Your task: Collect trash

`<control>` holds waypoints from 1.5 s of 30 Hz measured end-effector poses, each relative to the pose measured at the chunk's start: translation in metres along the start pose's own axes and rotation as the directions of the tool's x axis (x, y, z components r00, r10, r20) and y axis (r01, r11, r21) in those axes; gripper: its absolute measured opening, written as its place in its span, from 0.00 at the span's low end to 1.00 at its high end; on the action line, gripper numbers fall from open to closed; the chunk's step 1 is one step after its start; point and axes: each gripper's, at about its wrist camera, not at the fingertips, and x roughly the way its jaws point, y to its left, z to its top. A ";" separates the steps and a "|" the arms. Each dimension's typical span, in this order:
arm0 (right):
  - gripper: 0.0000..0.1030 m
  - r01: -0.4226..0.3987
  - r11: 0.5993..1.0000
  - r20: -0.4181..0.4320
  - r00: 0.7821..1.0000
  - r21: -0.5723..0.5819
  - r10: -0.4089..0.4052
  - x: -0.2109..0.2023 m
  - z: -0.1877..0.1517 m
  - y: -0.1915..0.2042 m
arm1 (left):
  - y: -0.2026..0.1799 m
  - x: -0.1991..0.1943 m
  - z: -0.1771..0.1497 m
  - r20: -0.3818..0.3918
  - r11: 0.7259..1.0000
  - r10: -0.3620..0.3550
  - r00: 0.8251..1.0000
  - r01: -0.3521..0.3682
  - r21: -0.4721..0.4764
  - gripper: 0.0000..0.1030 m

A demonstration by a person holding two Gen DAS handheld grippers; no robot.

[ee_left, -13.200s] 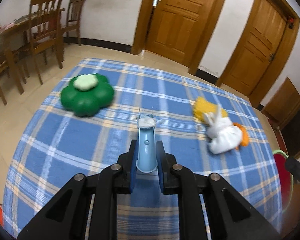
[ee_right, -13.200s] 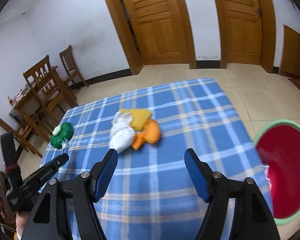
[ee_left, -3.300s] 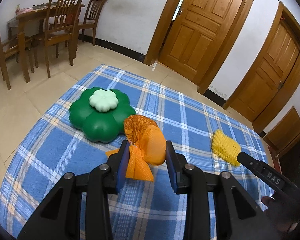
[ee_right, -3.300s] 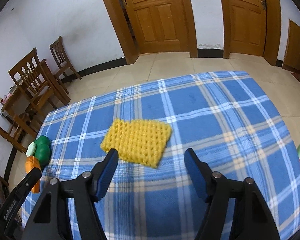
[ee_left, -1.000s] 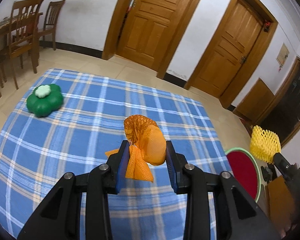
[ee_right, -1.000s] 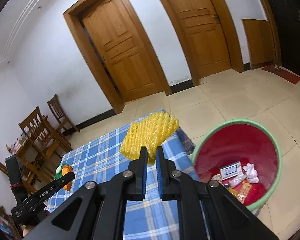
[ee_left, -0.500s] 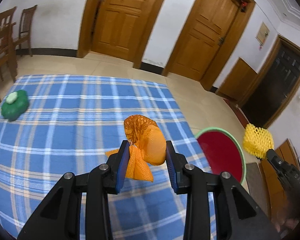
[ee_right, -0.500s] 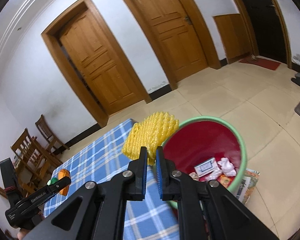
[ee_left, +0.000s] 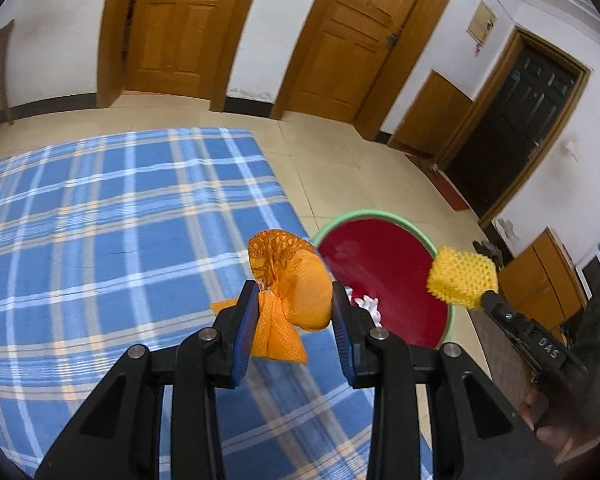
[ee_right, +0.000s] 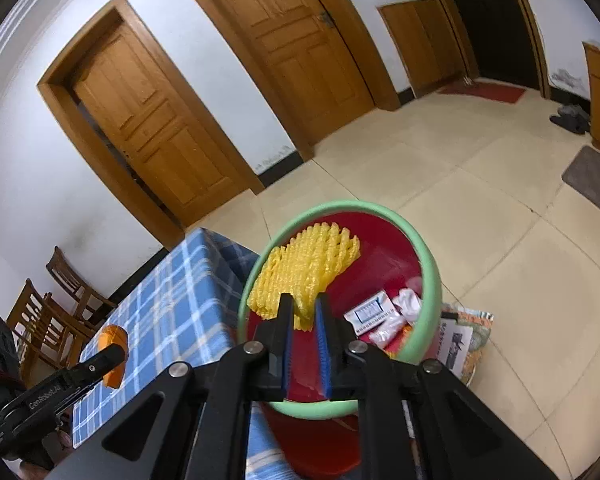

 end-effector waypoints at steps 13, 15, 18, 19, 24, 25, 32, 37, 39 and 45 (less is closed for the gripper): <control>0.32 0.031 0.998 -0.036 0.999 0.062 -0.029 0.010 -0.005 -0.032 | -0.045 0.043 -0.003 -0.080 0.993 -0.026 0.996 0.035 0.111 0.34; 0.33 0.032 0.998 -0.027 0.999 0.060 -0.031 0.007 -0.005 -0.033 | -0.050 0.047 -0.004 -0.089 0.992 -0.026 0.996 0.037 0.124 0.34; 0.35 0.030 0.997 -0.014 0.999 0.068 -0.030 0.004 -0.004 -0.036 | -0.058 0.056 -0.005 -0.105 0.989 -0.029 0.994 0.044 0.143 0.34; 0.36 0.030 0.997 -0.010 1.000 0.072 -0.029 0.003 -0.004 -0.037 | -0.061 0.060 -0.006 -0.111 0.987 -0.030 0.993 0.047 0.153 0.34; 0.37 0.033 0.996 -0.001 0.999 0.084 -0.033 0.001 -0.004 -0.043 | -0.075 0.080 -0.007 -0.151 0.974 -0.023 0.988 0.056 0.218 0.35; 0.38 0.036 0.996 0.000 0.999 0.085 -0.036 0.001 -0.004 -0.044 | -0.079 0.086 -0.007 -0.159 0.971 -0.017 0.987 0.054 0.231 0.35; 0.42 0.048 0.996 -0.009 0.999 0.075 -0.048 -0.001 -0.005 -0.045 | -0.097 0.101 -0.009 -0.178 0.954 0.021 0.984 0.033 0.299 0.46; 0.49 0.051 0.998 -0.019 0.999 0.048 -0.050 -0.003 -0.006 -0.039 | -0.093 0.101 -0.011 -0.193 0.960 0.033 0.981 0.023 0.280 0.51; 0.53 0.048 0.998 -0.024 0.999 0.033 -0.047 -0.003 -0.007 -0.033 | -0.087 0.096 -0.012 -0.190 0.966 0.035 0.981 0.016 0.260 0.51; 0.63 0.004 1.000 -0.072 0.997 -0.009 -0.004 -0.004 -0.014 -0.011 | -0.061 0.072 -0.013 -0.163 0.982 0.063 0.985 -0.032 0.184 0.51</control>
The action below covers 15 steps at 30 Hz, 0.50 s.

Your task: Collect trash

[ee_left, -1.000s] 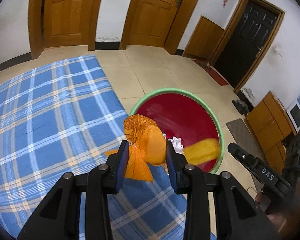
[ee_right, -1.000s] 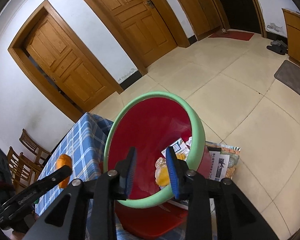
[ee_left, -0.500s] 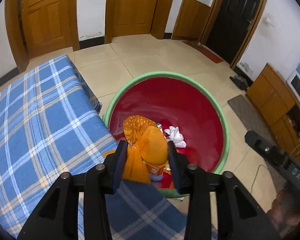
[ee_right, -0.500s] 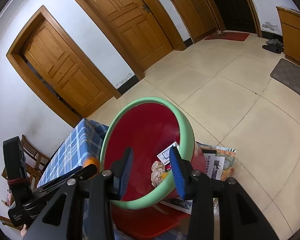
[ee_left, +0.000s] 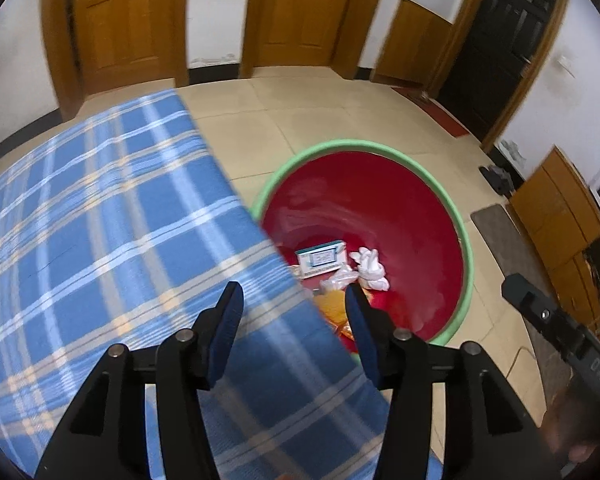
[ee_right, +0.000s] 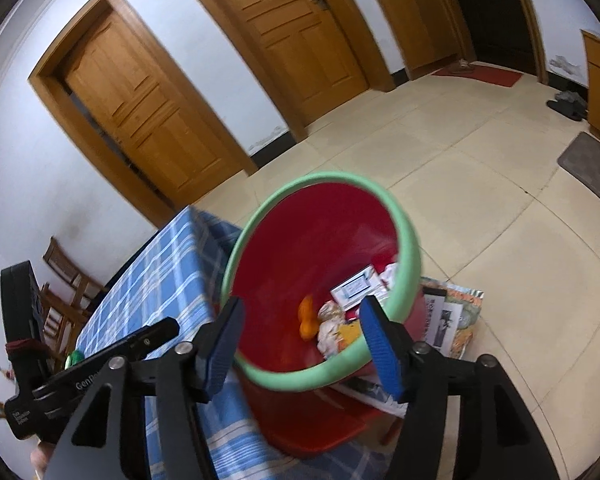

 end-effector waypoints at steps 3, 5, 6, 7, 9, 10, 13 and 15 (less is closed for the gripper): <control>0.69 -0.014 0.999 -0.010 1.000 -0.029 0.014 -0.002 -0.005 0.015 | 0.011 -0.014 -0.004 0.020 0.999 0.019 1.000 -0.018 -0.032 0.51; 0.71 -0.026 0.998 -0.018 1.000 -0.051 0.025 -0.004 -0.008 0.026 | 0.019 -0.025 -0.008 0.035 0.998 0.044 0.998 -0.042 -0.048 0.51; 0.72 -0.030 0.998 -0.020 0.999 -0.060 0.029 -0.006 -0.010 0.031 | 0.022 -0.029 -0.010 0.041 0.997 0.053 0.998 -0.051 -0.055 0.51; 0.76 -0.032 0.997 -0.022 0.999 -0.070 0.031 -0.007 -0.011 0.036 | 0.026 -0.035 -0.013 0.048 0.996 0.068 0.996 -0.065 -0.065 0.51; 0.79 -0.035 0.995 -0.021 0.999 -0.094 0.033 -0.010 -0.016 0.047 | 0.034 -0.045 -0.017 0.058 0.993 0.090 0.994 -0.085 -0.079 0.51; 0.81 -0.038 0.994 -0.021 0.999 -0.104 0.036 -0.012 -0.018 0.051 | 0.039 -0.052 -0.021 0.066 0.991 0.108 0.992 -0.102 -0.089 0.51; 0.85 -0.054 0.989 -0.030 0.998 -0.136 0.050 -0.015 -0.024 0.066 | 0.051 -0.067 -0.029 0.080 0.984 0.145 0.986 -0.135 -0.118 0.51; 0.86 -0.066 0.985 -0.029 0.998 -0.160 0.062 -0.019 -0.028 0.077 | 0.057 -0.076 -0.033 0.088 0.979 0.162 0.983 -0.149 -0.138 0.51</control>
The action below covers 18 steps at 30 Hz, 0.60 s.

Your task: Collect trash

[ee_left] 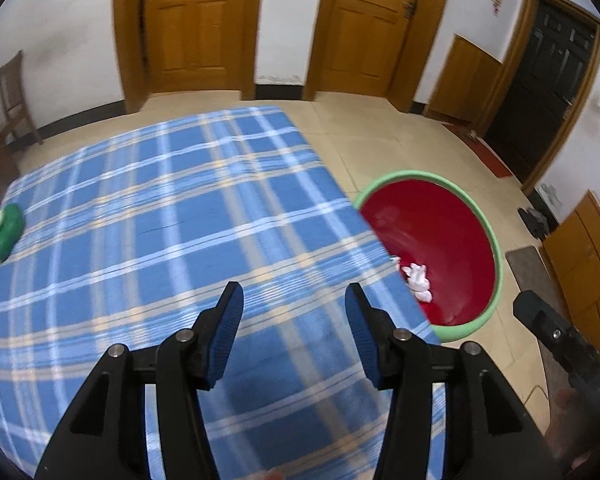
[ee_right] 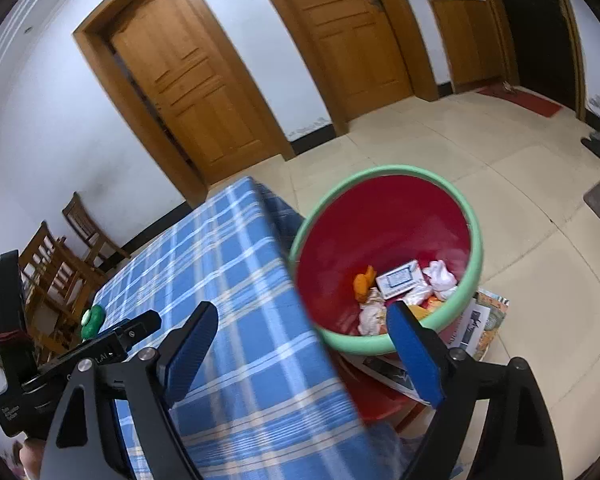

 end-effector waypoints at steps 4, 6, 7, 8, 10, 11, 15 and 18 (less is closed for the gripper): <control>0.87 -0.022 0.998 0.010 1.000 -0.051 0.023 -0.008 -0.005 0.021 | 0.019 -0.023 -0.007 0.034 0.999 0.044 0.998 -0.043 -0.031 0.51; 0.87 -0.034 0.996 0.014 0.999 -0.078 0.035 -0.013 -0.008 0.032 | 0.027 -0.035 -0.011 0.057 0.997 0.064 0.996 -0.062 -0.044 0.51; 0.87 -0.039 0.995 0.018 0.999 -0.090 0.040 -0.015 -0.010 0.038 | 0.032 -0.042 -0.013 0.070 0.996 0.078 0.995 -0.074 -0.055 0.51; 0.87 -0.042 0.994 0.021 0.999 -0.099 0.044 -0.016 -0.011 0.043 | 0.036 -0.046 -0.014 0.078 0.995 0.088 0.993 -0.083 -0.064 0.51; 0.87 -0.048 0.992 0.025 0.998 -0.115 0.052 -0.019 -0.014 0.050 | 0.044 -0.055 -0.017 0.090 0.991 0.117 0.989 -0.109 -0.083 0.51; 0.87 -0.053 0.991 0.028 0.998 -0.127 0.057 -0.022 -0.016 0.056 | 0.047 -0.059 -0.019 0.095 0.989 0.129 0.987 -0.121 -0.089 0.51; 0.87 -0.065 0.985 0.033 0.997 -0.157 0.071 -0.026 -0.020 0.070 | 0.060 -0.076 -0.026 0.118 0.979 0.180 0.977 -0.167 -0.112 0.51; 0.88 -0.078 0.984 0.045 0.995 -0.163 0.087 -0.031 -0.023 0.078 | 0.069 -0.086 -0.031 0.131 0.973 0.203 0.970 -0.185 -0.136 0.51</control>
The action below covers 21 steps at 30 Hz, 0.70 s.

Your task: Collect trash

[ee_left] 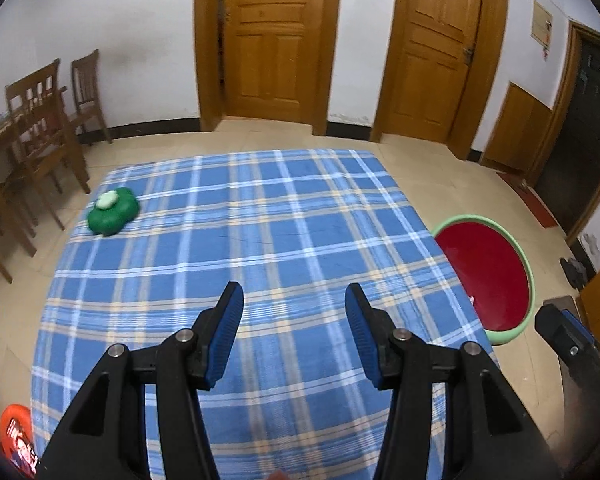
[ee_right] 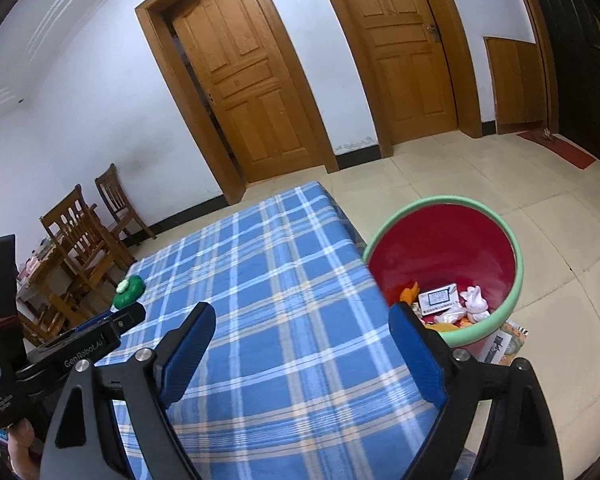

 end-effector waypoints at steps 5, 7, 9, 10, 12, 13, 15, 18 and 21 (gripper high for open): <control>0.88 -0.005 1.000 0.016 1.000 -0.029 0.006 -0.007 -0.002 0.014 | 0.012 -0.013 -0.003 0.020 1.000 0.022 1.000 -0.021 -0.016 0.51; 0.88 -0.008 0.999 0.016 1.000 -0.032 0.009 -0.007 -0.002 0.015 | 0.015 -0.017 -0.004 0.031 0.999 0.030 0.999 -0.029 -0.020 0.51; 0.88 -0.013 0.999 0.017 1.000 -0.036 0.014 -0.008 -0.002 0.018 | 0.018 -0.021 -0.004 0.040 0.999 0.036 0.999 -0.035 -0.025 0.51; 0.88 -0.015 0.999 0.018 1.000 -0.038 0.016 -0.008 -0.003 0.020 | 0.020 -0.023 -0.004 0.044 0.999 0.037 0.998 -0.036 -0.029 0.52; 0.88 -0.023 0.999 0.018 1.000 -0.043 0.024 -0.009 -0.003 0.023 | 0.022 -0.026 -0.005 0.052 0.999 0.039 0.998 -0.037 -0.036 0.52; 0.88 -0.026 0.999 0.018 0.999 -0.046 0.027 -0.010 -0.004 0.024 | 0.024 -0.028 -0.005 0.053 0.999 0.039 0.998 -0.037 -0.038 0.52; 0.88 -0.030 0.998 0.018 0.999 -0.052 0.031 -0.012 -0.004 0.027 | 0.026 -0.031 -0.005 0.058 0.998 0.035 0.998 -0.032 -0.046 0.52; 0.88 -0.033 0.998 0.019 0.999 -0.058 0.034 -0.013 -0.005 0.030 | 0.029 -0.036 -0.006 0.070 0.998 0.037 0.997 -0.033 -0.053 0.52; 0.88 -0.034 0.998 0.019 0.999 -0.058 0.035 -0.014 -0.005 0.030 | 0.031 -0.040 -0.006 0.080 0.998 0.041 0.996 -0.036 -0.058 0.52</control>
